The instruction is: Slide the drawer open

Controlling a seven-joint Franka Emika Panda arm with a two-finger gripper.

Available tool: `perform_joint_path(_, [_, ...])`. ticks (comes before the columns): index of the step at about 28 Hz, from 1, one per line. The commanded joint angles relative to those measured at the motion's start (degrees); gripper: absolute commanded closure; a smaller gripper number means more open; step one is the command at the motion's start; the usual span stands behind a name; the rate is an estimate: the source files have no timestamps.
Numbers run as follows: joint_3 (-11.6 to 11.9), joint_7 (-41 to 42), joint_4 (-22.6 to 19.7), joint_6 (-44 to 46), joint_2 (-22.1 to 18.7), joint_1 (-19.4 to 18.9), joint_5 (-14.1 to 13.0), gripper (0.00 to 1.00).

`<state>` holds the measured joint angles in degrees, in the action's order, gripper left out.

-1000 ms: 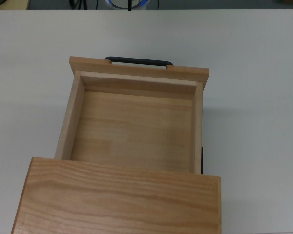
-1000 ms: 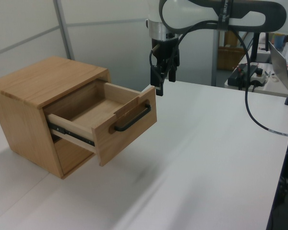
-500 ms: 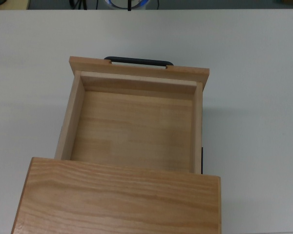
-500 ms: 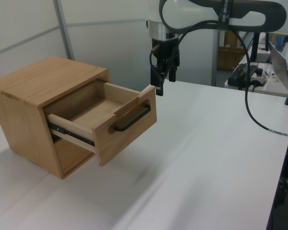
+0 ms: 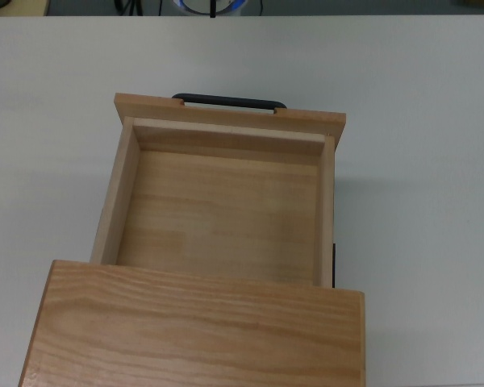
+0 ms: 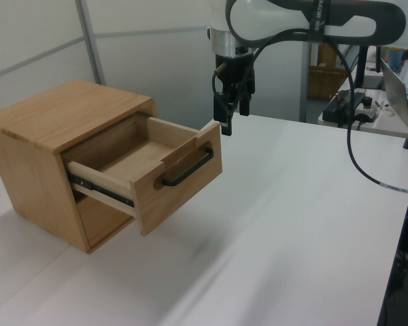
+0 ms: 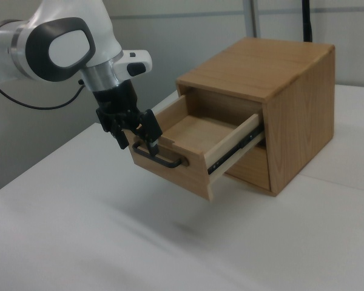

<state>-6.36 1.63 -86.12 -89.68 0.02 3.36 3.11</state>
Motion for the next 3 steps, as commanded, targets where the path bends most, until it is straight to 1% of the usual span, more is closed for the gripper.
perform_joint_path(1, [1.44,0.04,1.13,2.06,0.24,-0.81,-0.91,0.0])
perform_joint_path(3, [1.44,-0.04,1.13,2.06,0.33,-0.81,-0.91,0.0])
